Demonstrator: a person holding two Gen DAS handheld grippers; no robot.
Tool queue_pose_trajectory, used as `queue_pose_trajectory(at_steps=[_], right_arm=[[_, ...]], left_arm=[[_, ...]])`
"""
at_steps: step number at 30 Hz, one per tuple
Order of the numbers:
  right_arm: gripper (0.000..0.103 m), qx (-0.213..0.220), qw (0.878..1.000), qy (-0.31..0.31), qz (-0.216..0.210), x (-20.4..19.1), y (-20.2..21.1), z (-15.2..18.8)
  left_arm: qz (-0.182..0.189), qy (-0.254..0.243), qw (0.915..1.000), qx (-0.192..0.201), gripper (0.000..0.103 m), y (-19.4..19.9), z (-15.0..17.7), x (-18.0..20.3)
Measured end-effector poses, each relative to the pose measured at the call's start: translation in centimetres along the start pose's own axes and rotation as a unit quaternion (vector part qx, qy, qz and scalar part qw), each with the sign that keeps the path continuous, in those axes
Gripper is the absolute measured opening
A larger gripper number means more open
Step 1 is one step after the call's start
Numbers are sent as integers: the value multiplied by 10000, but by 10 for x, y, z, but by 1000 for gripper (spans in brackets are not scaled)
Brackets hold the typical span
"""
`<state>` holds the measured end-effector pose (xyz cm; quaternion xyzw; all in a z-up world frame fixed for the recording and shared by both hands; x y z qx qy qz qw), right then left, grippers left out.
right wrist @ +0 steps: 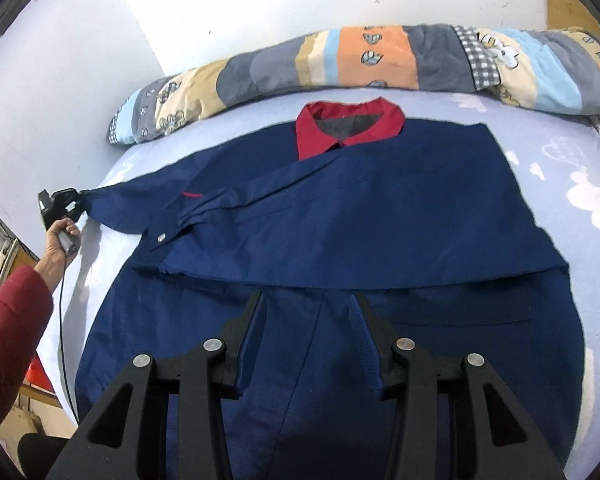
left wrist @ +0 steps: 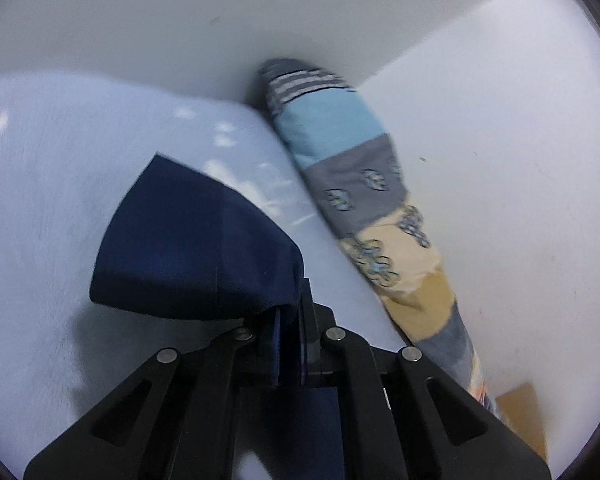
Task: Fold large clothes
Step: 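Grasp the other sleeve cuff with the left tool, then fold the sleeve across the jacket front with the left tool and release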
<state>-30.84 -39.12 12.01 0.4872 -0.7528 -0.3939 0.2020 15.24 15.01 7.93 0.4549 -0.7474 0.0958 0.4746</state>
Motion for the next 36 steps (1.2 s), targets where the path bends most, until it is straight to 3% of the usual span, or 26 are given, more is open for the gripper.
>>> queue_pose_trajectory(at_steps=[9, 17, 23, 27, 31, 35, 36], right_arm=[[47, 506, 9959, -744, 4, 46, 39, -13], [47, 1001, 9869, -1267, 64, 99, 78, -14], [47, 1278, 9780, -1645, 55, 140, 104, -7], [47, 1380, 9715, -1924, 49, 168, 117, 0], [47, 1476, 9644, -2195, -2, 192, 128, 6], [47, 1520, 9619, -2270, 17, 206, 133, 9], [47, 1519, 9618, -2277, 24, 207, 134, 11]], left_arm=[[678, -810, 9941, -246, 4, 34, 4, 163], [1260, -1641, 9754, -764, 4, 40, 79, 327], [1585, -2168, 9522, -1457, 5, 19, 196, 433], [1508, -2717, 9270, -2101, 5, -11, 307, 478], [1174, -3308, 8955, -2736, 5, -39, 433, 482], [409, -3993, 8576, -3215, 6, -65, 551, 453], [290, -4066, 8512, -3307, 6, -71, 566, 443]])
Point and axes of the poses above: each gripper's, at about its wrist camera, not at the fingertips, and y roughly against the way its jaws point, x to its right, z to its underside, the point moved 1 cm from there along -y, roughly the way its jaws point, and after that the axes turned 13 degrees about z, right-handed, at the moved point
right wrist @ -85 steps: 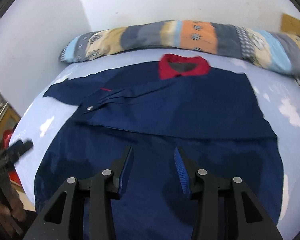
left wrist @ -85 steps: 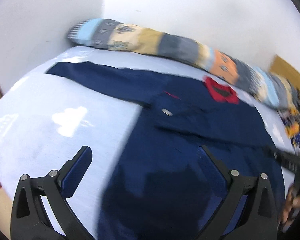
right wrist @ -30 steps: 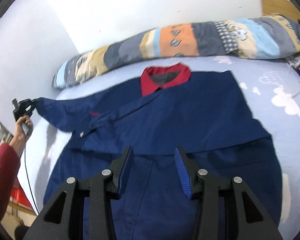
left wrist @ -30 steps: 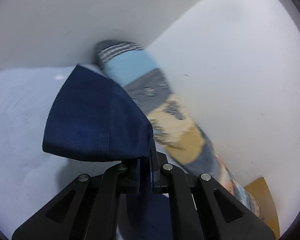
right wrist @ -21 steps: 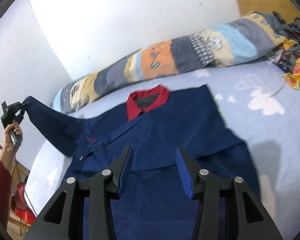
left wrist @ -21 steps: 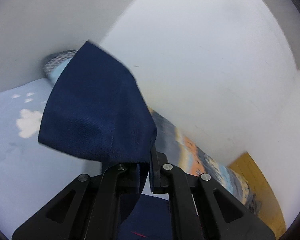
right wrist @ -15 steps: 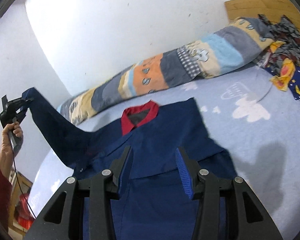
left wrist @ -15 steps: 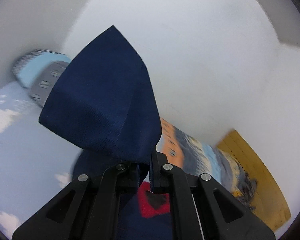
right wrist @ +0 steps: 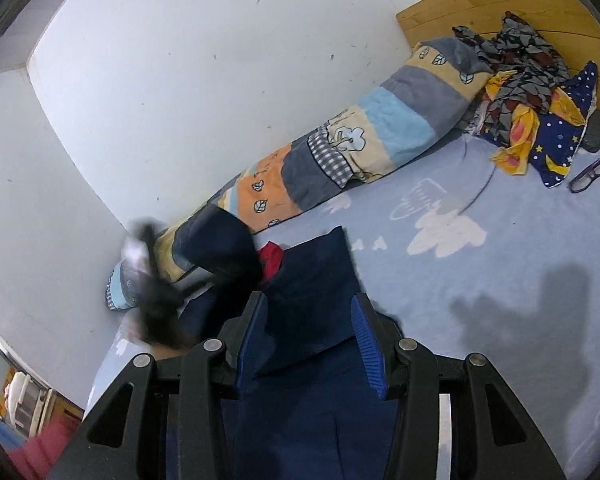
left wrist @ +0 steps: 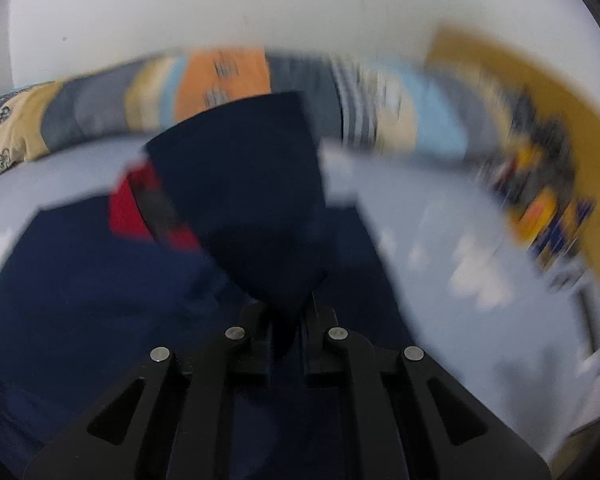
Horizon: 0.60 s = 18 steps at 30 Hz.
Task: Fold large clothes
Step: 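Fold the sleeve across the jacket front with the left tool and release, then move both tools to the jacket hem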
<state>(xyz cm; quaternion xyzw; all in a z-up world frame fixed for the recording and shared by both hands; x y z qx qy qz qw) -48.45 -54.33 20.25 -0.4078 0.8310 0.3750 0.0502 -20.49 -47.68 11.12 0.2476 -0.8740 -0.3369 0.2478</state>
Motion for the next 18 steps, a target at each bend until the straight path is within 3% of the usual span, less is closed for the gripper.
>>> queue_pose_trajectory(at_steps=[3, 5, 7, 8, 11, 12, 16, 18], right_arm=[[47, -3, 10000, -57, 4, 7, 1, -2], [47, -6, 9999, -112, 10, 11, 0, -3], [47, -32, 9997, -218, -69, 13, 0, -5], [47, -27, 9997, -237, -80, 14, 0, -6], [47, 16, 9996, -268, -108, 14, 2, -8], [47, 16, 9995, -283, -122, 14, 2, -8], [47, -58, 9995, -290, -132, 13, 0, -5], [47, -91, 9995, -297, -110, 13, -1, -4]], left_arm=[[-410, -263, 9976, -491, 11, -37, 34, 10], [-508, -519, 9967, -352, 24, -38, 42, 24], [-31, -680, 9961, -561, 71, -32, 41, 35], [227, -847, 9945, -576, 74, -23, 41, 42], [518, -1383, 9885, -313, 78, 8, 39, 55], [545, -1436, 9878, -264, 86, 18, 35, 52], [122, -1052, 9943, -80, 86, 37, 20, -2], [-316, -682, 9972, 34, 86, 49, 18, -43]])
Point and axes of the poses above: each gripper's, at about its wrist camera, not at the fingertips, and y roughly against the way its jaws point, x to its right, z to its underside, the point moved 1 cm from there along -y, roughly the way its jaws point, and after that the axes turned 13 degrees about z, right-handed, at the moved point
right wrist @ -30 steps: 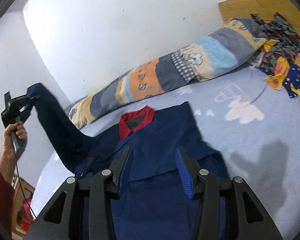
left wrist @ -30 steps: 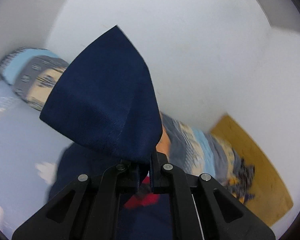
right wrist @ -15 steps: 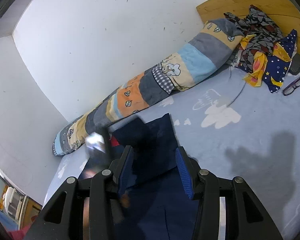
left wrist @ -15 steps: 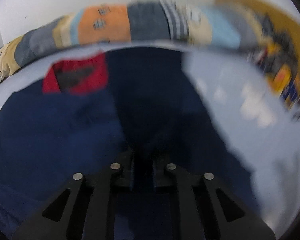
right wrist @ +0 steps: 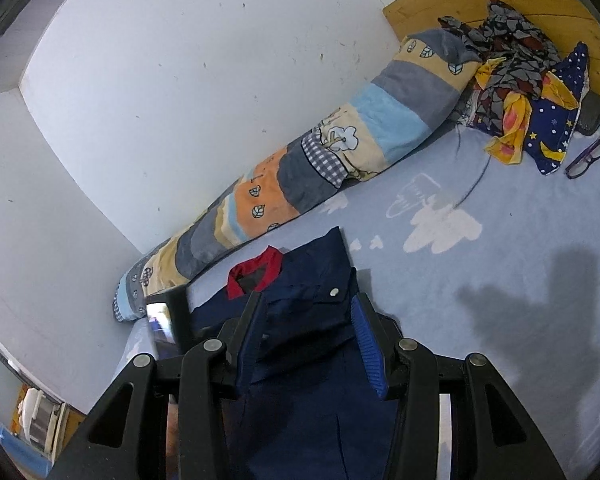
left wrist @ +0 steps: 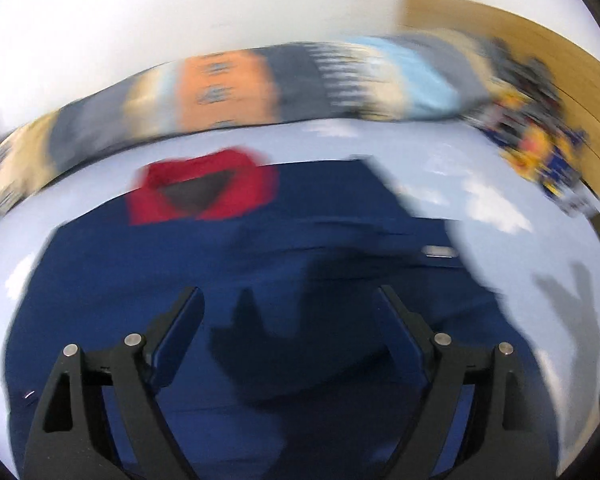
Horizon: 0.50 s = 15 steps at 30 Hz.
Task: Fold large clothes
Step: 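Move both tools to the jacket hem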
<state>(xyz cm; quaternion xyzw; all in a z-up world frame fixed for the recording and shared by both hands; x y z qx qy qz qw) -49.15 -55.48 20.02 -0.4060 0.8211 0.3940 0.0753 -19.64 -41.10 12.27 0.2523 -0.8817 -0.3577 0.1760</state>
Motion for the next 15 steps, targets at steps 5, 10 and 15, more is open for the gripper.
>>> queue_pose_trajectory(at_steps=[5, 10, 15], right_arm=[[47, -70, 10000, -67, 9, 3, -4, 0], [47, -216, 9997, 11, 73, -1, -14, 4], [47, -223, 9997, 6, 99, -3, -15, 6]], left_arm=[[-816, 707, 9936, -318, 86, 8, 35, -90], [-794, 1124, 9880, -703, 89, 5, 83, -134], [-868, 666, 9935, -303, 89, 30, 79, -96]])
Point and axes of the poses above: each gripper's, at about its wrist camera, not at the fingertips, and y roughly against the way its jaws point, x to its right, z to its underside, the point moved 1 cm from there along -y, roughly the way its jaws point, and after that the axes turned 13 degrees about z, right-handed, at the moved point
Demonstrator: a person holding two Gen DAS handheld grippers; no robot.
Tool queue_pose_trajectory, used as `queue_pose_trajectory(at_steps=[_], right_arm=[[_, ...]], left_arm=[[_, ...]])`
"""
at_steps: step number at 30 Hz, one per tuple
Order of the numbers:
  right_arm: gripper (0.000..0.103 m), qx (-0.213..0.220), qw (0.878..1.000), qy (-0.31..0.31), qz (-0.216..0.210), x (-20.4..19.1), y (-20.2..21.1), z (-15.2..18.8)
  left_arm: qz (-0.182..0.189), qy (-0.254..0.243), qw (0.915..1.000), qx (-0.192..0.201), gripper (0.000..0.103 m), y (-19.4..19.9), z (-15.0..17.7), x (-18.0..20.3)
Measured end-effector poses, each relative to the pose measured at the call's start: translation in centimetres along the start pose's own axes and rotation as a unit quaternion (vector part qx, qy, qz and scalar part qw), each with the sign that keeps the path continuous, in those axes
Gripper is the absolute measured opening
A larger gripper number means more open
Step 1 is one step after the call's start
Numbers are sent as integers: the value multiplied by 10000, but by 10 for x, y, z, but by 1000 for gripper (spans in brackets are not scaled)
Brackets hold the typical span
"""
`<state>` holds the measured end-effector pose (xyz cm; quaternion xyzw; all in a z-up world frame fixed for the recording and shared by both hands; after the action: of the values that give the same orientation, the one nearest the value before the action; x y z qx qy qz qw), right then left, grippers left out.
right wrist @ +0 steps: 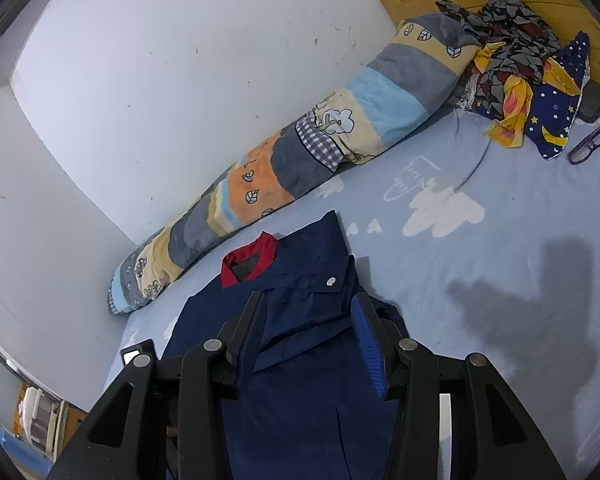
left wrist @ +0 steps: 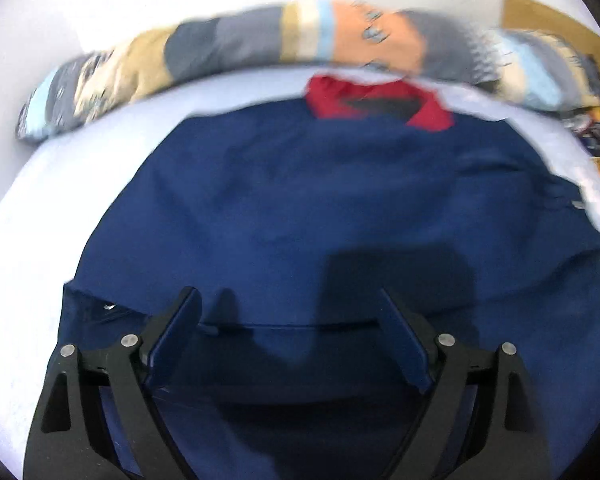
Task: Fold large clothes
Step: 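Move both tools to the jacket hem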
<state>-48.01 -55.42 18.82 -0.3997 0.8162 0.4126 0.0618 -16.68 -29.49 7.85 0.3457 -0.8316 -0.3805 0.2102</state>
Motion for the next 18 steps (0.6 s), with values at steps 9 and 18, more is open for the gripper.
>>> queue_pose_trajectory(at_steps=[9, 18], right_arm=[[47, -152, 9997, 139, 158, -8, -15, 4], [47, -540, 9965, 613, 156, -25, -33, 20]], left_arm=[[-249, -819, 9956, -381, 89, -19, 14, 76], [-235, -942, 9947, -348, 89, 37, 73, 71]])
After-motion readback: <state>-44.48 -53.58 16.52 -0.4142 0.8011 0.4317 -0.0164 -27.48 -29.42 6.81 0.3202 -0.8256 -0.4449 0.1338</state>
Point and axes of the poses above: each gripper's, at about its wrist camera, not at the fingertips, and y roughly against the way its jaws point, x to its right, z to its underside, the point moved 1 cm from there along -y, roughly the way its jaws point, and after that the axes turned 13 degrees about z, right-handed, at the moved point
